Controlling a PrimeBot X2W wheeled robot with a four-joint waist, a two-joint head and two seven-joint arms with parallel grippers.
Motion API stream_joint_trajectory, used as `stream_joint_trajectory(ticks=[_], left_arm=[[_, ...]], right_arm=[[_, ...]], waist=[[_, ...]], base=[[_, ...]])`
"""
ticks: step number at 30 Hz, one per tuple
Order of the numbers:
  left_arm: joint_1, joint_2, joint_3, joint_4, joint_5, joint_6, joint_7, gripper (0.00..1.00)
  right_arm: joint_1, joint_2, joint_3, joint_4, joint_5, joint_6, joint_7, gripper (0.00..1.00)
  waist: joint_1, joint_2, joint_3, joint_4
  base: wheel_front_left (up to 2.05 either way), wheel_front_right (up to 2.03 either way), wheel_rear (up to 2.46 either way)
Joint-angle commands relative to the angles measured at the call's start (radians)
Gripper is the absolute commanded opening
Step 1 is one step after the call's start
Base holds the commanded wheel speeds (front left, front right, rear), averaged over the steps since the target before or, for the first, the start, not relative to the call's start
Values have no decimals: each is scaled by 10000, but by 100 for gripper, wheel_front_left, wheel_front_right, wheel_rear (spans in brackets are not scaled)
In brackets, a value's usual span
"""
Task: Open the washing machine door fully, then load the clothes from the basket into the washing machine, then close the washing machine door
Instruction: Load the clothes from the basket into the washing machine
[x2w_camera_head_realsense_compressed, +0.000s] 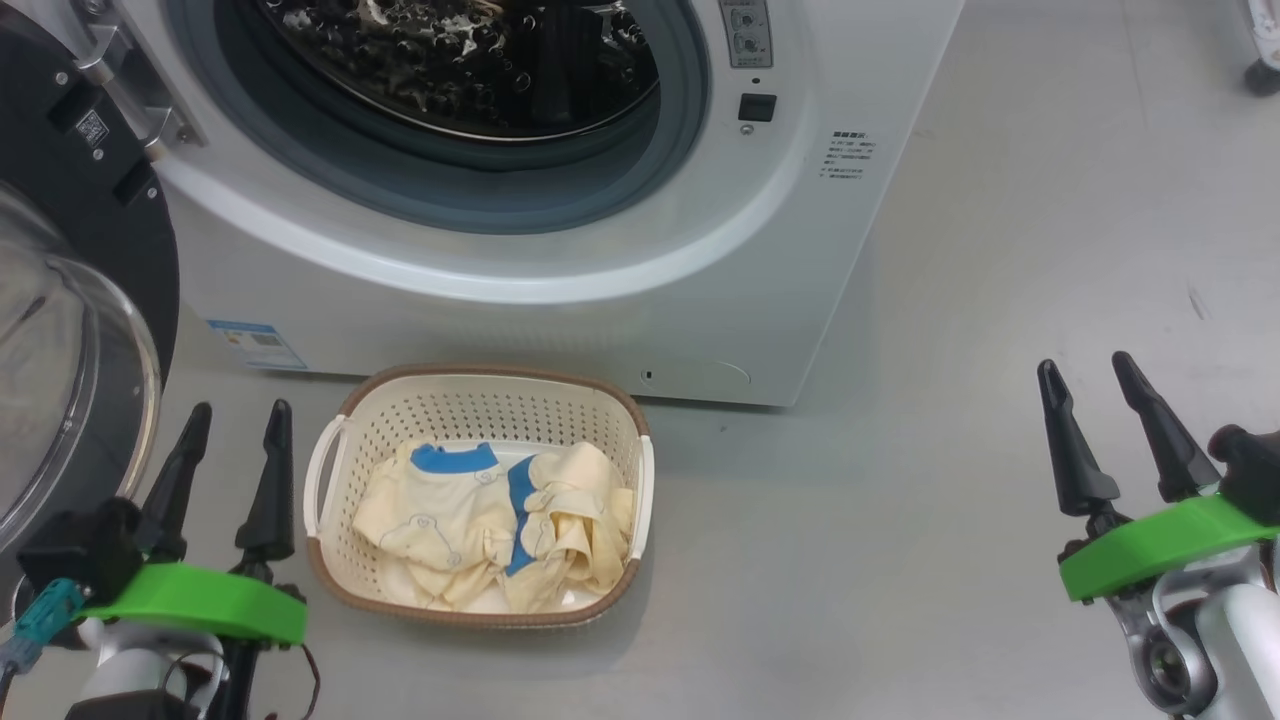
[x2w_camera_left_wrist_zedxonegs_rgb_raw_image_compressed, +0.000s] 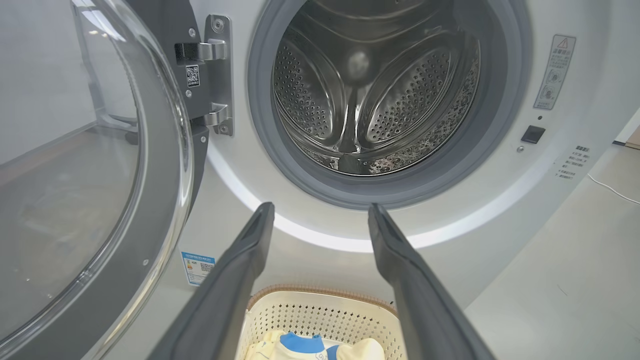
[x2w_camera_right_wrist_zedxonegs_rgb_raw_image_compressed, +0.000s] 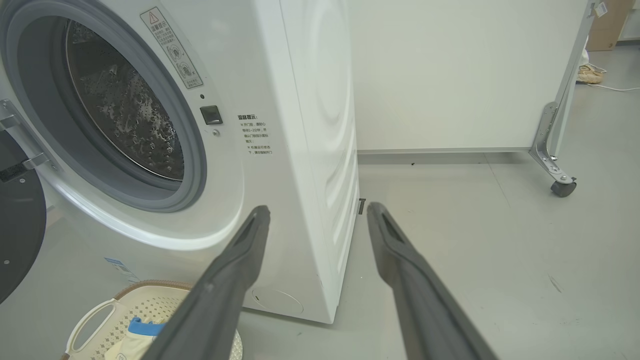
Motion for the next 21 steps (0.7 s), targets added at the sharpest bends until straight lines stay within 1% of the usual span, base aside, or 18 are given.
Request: stream_joint_trajectory(ticks=[1,10,16,21], left_arm=[[-303,229,395,-191,-91,-19,-67,100],[-368,-3,302,350,-135,-19,-67,100],[-663,-62,44,684,-127,-19,-67,100],[-1044,-55,-280,1267,-330,-19,-67,100]], right_arm=[[-315,-125,135,-331,-81,16,-97,100],[-466,-88,101,-475,-144,16,-97,100],[-743,-21,63,-565,-200,16,-97,100],[-1005,73,68,-645,-277,16,-97,100]], waist=[[0,0,19,3],[0,0,395,7],[0,0,985,3],[0,0,1512,-34]], base=[[0,0,0],[0,0,0],[0,0,0],[0,0,0]])
